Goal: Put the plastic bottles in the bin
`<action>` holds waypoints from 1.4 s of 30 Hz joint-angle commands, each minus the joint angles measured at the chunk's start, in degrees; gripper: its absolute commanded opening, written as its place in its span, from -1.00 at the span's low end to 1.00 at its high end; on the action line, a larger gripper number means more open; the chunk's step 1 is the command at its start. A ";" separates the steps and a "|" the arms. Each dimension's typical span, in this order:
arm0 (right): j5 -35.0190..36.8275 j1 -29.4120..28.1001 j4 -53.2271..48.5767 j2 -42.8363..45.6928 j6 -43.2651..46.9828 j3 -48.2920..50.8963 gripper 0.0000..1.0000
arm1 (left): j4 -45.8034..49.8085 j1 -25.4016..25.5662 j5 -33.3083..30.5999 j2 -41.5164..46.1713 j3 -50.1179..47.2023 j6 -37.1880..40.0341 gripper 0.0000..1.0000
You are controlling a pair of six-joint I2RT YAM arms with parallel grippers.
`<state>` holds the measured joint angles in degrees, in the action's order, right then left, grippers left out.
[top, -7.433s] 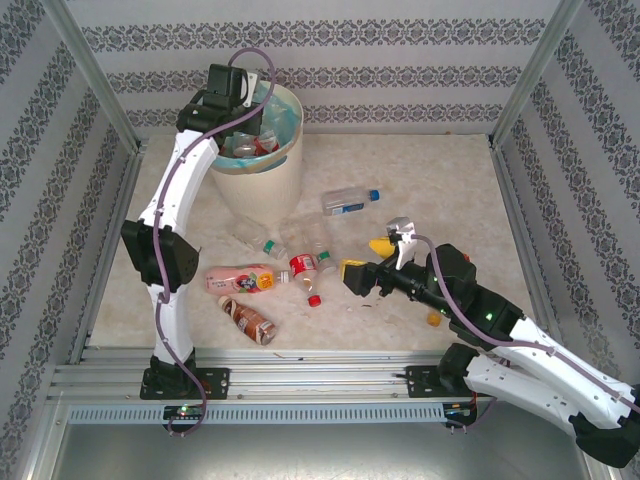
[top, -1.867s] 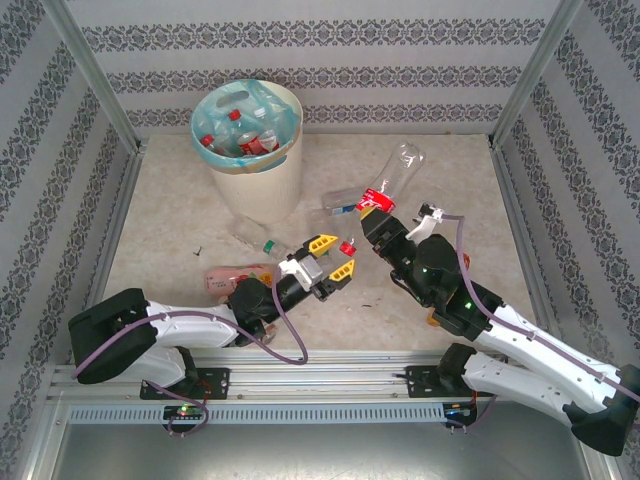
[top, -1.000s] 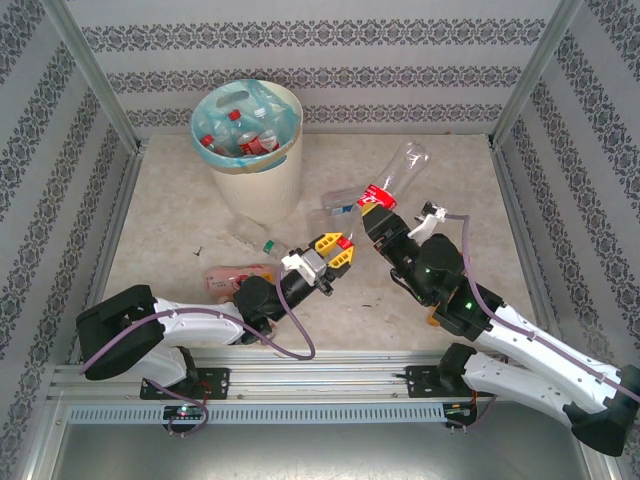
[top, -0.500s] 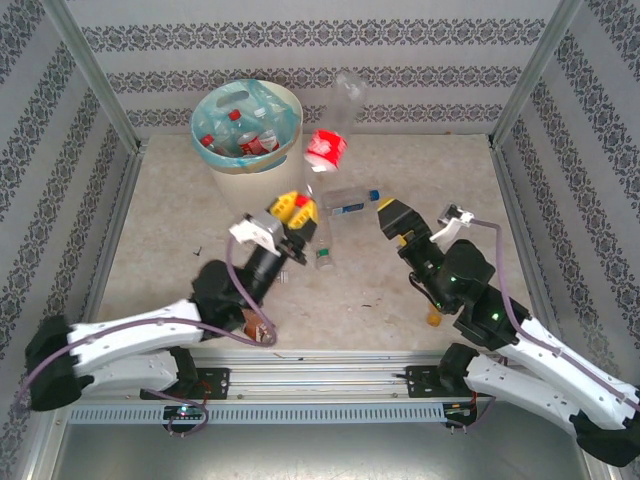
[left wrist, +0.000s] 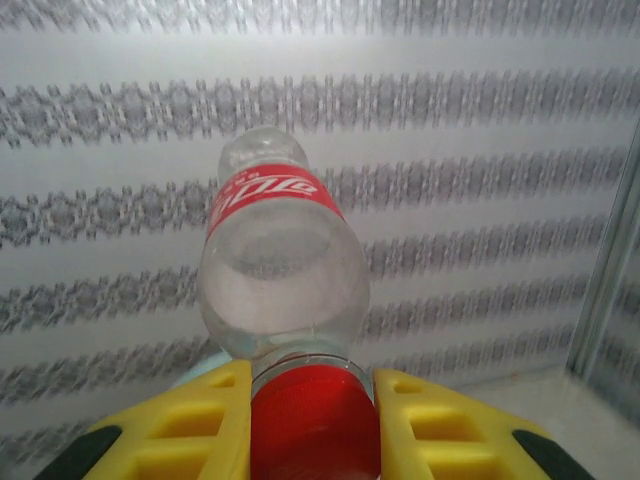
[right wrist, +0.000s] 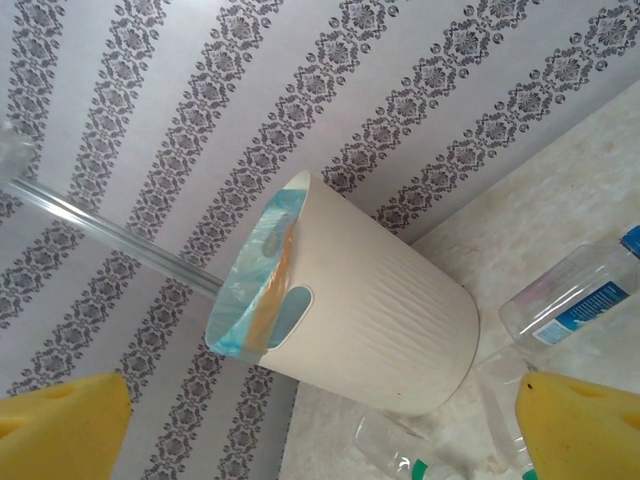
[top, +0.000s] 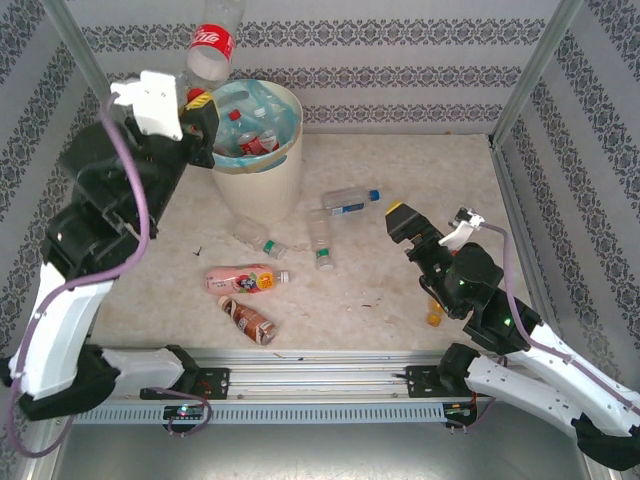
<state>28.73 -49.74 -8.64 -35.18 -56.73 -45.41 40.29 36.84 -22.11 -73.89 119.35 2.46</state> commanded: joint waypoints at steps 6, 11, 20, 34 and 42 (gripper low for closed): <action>-0.08 -0.10 -1.51 2.62 1.11 0.25 0.97 | 37.94 -8.54 7.98 -18.23 25.81 -2.61 -1.00; -1.09 -0.10 -2.13 4.37 -1.20 2.70 0.96 | 40.78 -13.49 17.69 -22.03 25.65 -8.38 -1.00; -3.64 -0.10 -3.41 5.82 -3.80 5.18 0.97 | 45.31 -16.63 26.12 -30.83 25.58 -11.73 -1.00; -4.91 -0.10 -4.63 6.41 -6.53 7.26 0.96 | 42.73 -23.09 33.41 -39.13 26.31 -15.01 -0.82; -5.56 -0.10 -4.41 4.62 -7.38 7.35 0.96 | 39.00 -25.36 36.56 -42.86 26.37 -16.76 -0.63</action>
<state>23.92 -49.71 -13.13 -30.20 -63.18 -38.83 80.73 13.02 12.58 -114.24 144.81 -12.38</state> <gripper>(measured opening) 0.982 0.267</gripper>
